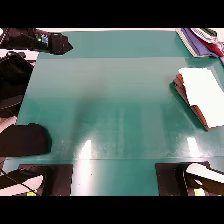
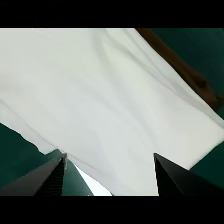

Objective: Fold the shirts.

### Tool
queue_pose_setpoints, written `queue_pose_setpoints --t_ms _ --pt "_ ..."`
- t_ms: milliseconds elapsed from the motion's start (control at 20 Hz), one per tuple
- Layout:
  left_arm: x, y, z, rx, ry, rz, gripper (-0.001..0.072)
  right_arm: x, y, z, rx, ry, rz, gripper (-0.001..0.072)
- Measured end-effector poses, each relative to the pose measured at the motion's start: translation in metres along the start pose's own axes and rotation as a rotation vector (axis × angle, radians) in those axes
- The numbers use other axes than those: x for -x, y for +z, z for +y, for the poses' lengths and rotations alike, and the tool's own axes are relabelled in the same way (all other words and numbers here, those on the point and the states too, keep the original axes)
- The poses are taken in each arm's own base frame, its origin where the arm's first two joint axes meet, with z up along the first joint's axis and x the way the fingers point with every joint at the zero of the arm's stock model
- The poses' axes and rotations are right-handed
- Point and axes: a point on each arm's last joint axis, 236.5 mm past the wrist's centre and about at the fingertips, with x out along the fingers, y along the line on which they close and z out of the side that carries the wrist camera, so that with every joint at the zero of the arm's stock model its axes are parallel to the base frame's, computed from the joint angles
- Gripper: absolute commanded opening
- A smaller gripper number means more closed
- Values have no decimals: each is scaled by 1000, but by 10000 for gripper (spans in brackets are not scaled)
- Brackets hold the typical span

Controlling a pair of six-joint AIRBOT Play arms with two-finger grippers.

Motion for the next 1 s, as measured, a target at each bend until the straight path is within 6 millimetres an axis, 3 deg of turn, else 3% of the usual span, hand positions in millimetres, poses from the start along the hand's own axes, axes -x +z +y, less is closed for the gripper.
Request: queue_pose_setpoints --t_ms 100,150,350,400,550,600,650,850,1000 --pt "0 0 0 0 0 -1 27 13 9 15 6 44 -50 627" --pt "0 0 0 0 0 -2 27 21 16 33 22 89 -87 627" --pt "0 5 1 0 3 -22 27 51 18 137 158 314 -170 624" --pt "0 7 1 -1 6 -31 27 56 12 167 209 367 -174 579" --pt "0 10 3 -4 11 -43 27 66 -24 248 371 501 -149 328" --pt "0 11 3 -4 12 -45 27 69 -38 269 422 530 -139 197" --pt "0 11 3 -4 12 -47 27 71 -51 288 474 553 -133 17" --pt "0 12 3 -3 13 -53 27 79 -95 339 645 610 -124 19" --pt "0 13 3 -3 13 -55 27 83 -112 357 706 632 -128 19"
